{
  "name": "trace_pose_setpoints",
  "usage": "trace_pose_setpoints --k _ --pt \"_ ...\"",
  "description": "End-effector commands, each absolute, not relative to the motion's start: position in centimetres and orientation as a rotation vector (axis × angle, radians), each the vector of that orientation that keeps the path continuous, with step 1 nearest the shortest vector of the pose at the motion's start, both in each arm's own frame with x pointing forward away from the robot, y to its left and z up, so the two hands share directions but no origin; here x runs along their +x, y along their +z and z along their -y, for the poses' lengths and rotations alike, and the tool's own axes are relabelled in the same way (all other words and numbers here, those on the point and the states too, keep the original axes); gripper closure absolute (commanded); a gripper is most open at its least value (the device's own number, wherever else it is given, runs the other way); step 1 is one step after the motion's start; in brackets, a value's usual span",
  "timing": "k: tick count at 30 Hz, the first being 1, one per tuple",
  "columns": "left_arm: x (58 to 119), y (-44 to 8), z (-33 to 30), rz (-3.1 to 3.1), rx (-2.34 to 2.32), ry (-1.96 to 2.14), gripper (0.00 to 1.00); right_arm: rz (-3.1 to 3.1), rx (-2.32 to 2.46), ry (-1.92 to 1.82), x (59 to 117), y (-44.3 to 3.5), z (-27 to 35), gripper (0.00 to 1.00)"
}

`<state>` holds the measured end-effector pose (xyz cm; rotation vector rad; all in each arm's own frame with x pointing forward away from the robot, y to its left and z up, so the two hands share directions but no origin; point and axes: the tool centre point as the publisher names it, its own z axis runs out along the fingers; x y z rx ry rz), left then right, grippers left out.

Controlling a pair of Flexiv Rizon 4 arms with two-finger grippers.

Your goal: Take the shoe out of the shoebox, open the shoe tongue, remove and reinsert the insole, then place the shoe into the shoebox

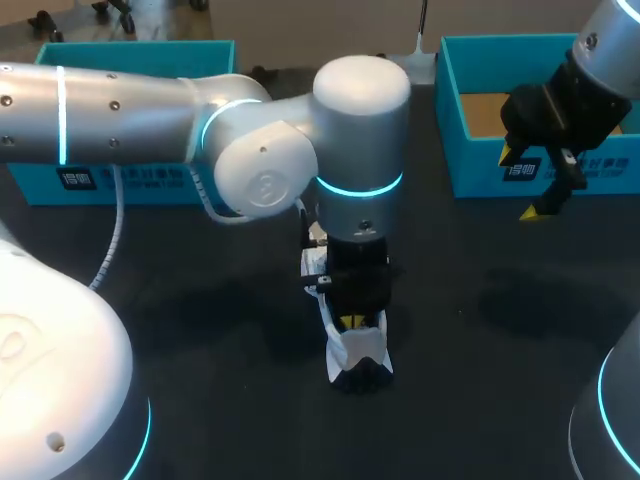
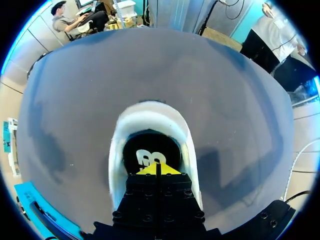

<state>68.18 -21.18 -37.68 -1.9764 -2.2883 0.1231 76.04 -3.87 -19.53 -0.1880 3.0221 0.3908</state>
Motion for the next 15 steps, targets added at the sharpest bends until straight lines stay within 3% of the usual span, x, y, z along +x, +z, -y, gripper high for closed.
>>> trace_pose_setpoints --k 1,10,15 --pt "67.7 -38.7 21.9 2.287 -1.982 0.095 1.00 -3.024 -0.187 0.385 76.1 -19.7 3.7 0.00" --pt "67.2 -35.6 21.6 2.311 -2.034 0.163 1.00 -3.024 -0.187 0.385 76.1 -19.7 3.7 0.00" --pt "66.6 -36.2 22.3 2.279 -2.056 0.179 1.00 -3.024 -0.187 0.385 76.1 -19.7 3.7 0.00"
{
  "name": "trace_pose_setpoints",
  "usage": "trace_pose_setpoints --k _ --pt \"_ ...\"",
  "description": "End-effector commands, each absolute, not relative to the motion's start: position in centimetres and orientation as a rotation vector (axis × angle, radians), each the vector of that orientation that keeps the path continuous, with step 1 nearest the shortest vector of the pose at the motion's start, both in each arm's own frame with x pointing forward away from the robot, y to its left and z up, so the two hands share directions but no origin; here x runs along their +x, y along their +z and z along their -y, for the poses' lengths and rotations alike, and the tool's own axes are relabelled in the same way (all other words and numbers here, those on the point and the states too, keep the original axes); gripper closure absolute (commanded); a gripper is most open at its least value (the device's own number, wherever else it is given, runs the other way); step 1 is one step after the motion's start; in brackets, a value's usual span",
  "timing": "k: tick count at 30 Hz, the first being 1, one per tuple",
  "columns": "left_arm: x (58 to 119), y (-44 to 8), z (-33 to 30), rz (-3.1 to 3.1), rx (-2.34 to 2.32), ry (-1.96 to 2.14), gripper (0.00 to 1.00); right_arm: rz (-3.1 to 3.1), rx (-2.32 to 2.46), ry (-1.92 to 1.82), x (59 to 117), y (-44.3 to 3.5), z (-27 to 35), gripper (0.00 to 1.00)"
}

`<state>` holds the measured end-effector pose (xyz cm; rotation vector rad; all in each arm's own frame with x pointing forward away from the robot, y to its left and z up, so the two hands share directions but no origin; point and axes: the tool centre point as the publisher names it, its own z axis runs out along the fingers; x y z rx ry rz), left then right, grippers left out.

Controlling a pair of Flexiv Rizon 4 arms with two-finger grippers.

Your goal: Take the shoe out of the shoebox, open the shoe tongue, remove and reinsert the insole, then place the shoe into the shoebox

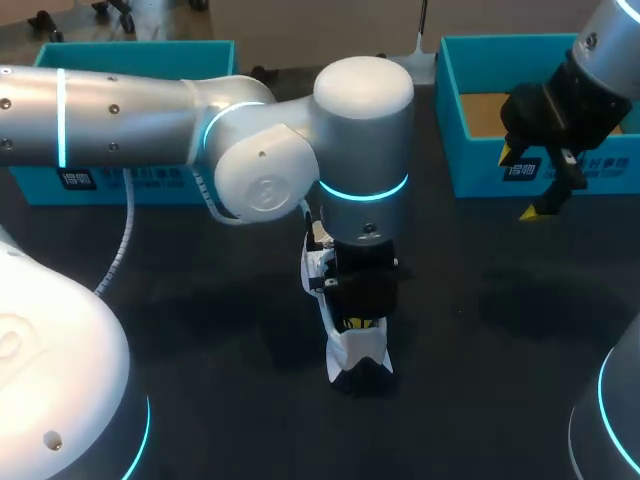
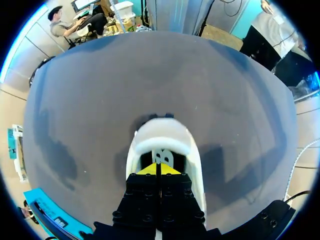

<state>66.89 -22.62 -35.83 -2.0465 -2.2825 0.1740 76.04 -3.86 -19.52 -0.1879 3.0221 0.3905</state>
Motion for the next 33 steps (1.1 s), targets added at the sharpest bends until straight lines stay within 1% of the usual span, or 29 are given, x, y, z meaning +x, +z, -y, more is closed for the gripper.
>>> trace_pose_setpoints --k 1,10,23,33 --pt "66.5 -36.5 22.5 2.267 -2.065 0.194 1.00 -3.024 -0.187 0.385 76.1 -19.7 3.7 0.00" --pt "65.7 -38.9 23.6 2.206 -2.078 0.193 1.00 -3.024 -0.187 0.385 76.1 -19.7 3.7 0.00" --pt "65.7 -42.3 22.9 2.192 -2.073 0.082 1.00 -3.024 -0.187 0.385 76.1 -19.7 3.7 0.00" --pt "67.9 -41.9 22.2 2.270 -2.039 0.049 1.00 -3.024 -0.187 0.385 76.1 -19.7 3.7 0.00"
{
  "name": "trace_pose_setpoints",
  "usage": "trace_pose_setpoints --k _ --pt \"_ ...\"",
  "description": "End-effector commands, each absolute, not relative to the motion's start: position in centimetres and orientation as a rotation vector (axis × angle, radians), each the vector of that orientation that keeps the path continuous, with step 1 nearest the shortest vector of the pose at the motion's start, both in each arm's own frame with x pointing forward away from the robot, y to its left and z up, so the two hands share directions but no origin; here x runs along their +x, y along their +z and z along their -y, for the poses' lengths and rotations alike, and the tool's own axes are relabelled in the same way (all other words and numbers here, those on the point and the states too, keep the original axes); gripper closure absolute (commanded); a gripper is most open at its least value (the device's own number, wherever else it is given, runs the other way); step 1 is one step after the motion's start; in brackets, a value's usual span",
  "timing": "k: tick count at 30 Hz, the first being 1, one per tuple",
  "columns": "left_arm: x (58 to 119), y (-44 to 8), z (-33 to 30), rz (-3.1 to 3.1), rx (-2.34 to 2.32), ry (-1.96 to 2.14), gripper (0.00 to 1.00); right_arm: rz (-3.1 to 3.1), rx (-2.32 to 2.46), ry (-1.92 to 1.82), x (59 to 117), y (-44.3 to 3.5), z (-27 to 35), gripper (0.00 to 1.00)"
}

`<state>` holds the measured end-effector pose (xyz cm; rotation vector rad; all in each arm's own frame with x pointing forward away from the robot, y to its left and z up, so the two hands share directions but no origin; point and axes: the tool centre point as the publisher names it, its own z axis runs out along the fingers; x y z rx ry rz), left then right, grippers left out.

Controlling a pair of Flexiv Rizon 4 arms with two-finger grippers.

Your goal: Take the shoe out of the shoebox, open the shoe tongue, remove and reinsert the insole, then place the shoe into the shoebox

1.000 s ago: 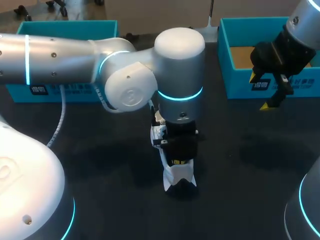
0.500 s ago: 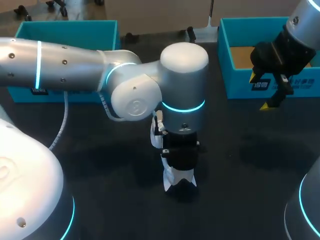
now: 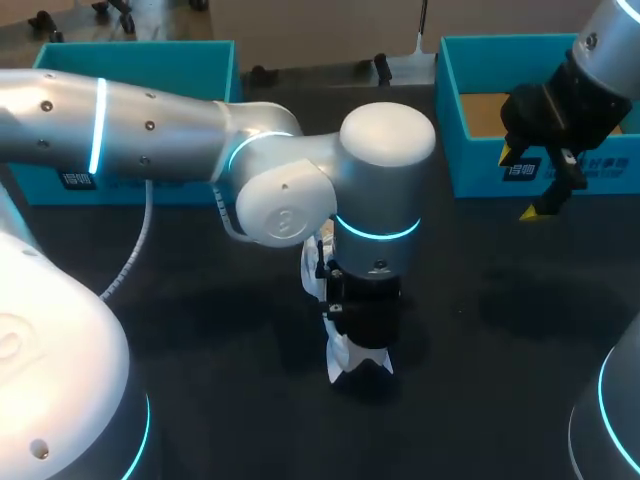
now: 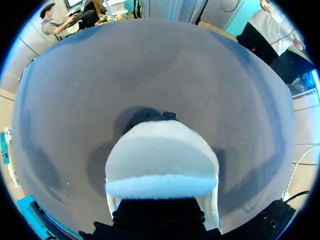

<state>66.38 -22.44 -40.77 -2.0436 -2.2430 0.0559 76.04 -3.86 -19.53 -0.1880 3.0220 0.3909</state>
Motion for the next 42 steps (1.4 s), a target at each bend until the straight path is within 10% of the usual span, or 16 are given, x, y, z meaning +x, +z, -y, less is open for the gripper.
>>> trace_pose_setpoints --k 1,35,37,40,42 --pt "68.2 -41.9 22.1 2.274 -2.036 0.047 1.00 -3.024 -0.187 0.385 76.1 -19.7 3.7 0.00" --pt "72.6 -35.3 21.2 2.506 -2.122 -0.194 1.00 -3.024 -0.187 0.385 76.1 -19.7 3.7 0.00" --pt "72.7 -35.3 21.3 2.514 -2.123 -0.199 0.67 -3.024 -0.187 0.385 76.1 -19.7 3.7 0.00" --pt "72.7 -35.3 21.3 2.515 -2.124 -0.201 0.44 -3.024 -0.187 0.385 76.1 -19.7 3.7 0.00" --pt "72.7 -35.3 21.3 2.516 -2.123 -0.202 0.00 -3.024 -0.187 0.385 76.1 -19.7 3.7 0.00"
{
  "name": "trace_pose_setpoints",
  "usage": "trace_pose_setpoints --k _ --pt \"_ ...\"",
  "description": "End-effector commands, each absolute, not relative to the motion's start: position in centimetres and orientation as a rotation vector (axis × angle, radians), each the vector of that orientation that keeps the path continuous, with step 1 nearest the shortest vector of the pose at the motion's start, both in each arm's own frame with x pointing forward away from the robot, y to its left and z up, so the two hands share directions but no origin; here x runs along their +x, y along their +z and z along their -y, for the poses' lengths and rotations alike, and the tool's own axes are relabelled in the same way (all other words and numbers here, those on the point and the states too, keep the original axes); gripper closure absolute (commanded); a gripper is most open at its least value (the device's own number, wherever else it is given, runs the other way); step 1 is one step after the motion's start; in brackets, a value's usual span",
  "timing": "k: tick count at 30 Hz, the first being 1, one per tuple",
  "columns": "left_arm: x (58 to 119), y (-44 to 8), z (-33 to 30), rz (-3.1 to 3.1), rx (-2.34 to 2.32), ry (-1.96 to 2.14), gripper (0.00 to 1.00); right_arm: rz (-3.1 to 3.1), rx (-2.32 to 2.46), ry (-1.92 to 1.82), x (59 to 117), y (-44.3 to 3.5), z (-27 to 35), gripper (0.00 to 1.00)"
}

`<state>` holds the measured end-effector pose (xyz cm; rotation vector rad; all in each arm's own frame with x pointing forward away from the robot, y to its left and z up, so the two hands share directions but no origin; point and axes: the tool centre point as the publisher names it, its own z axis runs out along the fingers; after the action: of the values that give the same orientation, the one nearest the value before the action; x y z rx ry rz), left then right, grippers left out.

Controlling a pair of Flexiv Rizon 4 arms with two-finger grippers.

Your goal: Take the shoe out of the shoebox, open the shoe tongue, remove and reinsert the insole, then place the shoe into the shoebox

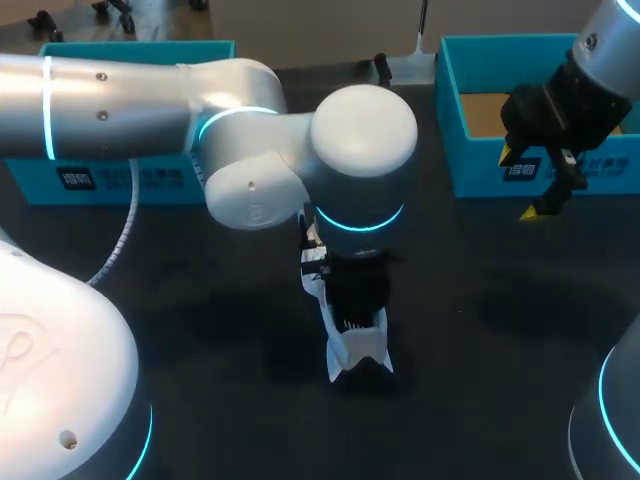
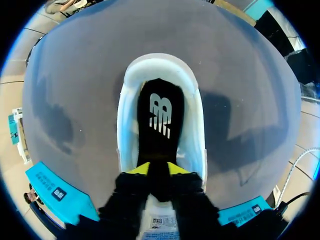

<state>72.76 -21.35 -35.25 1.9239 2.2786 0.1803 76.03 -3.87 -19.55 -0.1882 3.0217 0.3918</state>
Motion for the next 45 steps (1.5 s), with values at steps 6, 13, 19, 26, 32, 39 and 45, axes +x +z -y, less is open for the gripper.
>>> trace_pose_setpoints --k 6,13,19,26,32,39,45 --pt "72.1 -35.3 21.2 -2.278 1.926 0.178 0.00 -3.024 -0.187 0.385 76.1 -19.7 3.7 0.00" --pt "71.3 -34.9 20.4 -2.279 1.928 0.185 0.00 -3.024 -0.187 0.385 76.1 -19.7 3.7 0.00" --pt "71.0 -34.6 19.7 -2.288 1.919 0.180 0.00 -3.024 -0.187 0.385 76.1 -19.7 3.7 0.00" --pt "70.5 -33.3 19.3 -2.286 1.904 0.166 0.00 -3.024 -0.187 0.385 76.1 -19.7 3.7 0.00" --pt "70.5 -33.2 19.7 -2.284 1.905 0.171 0.00 -3.024 -0.187 0.385 76.1 -19.7 3.7 0.00" --pt "70.7 -33.6 19.9 -2.312 1.897 0.181 0.00 -3.024 -0.187 0.385 76.1 -19.7 3.7 0.00" --pt "70.6 -33.0 20.2 -2.318 1.895 0.174 0.00 -3.024 -0.187 0.385 76.1 -19.7 3.7 0.00"
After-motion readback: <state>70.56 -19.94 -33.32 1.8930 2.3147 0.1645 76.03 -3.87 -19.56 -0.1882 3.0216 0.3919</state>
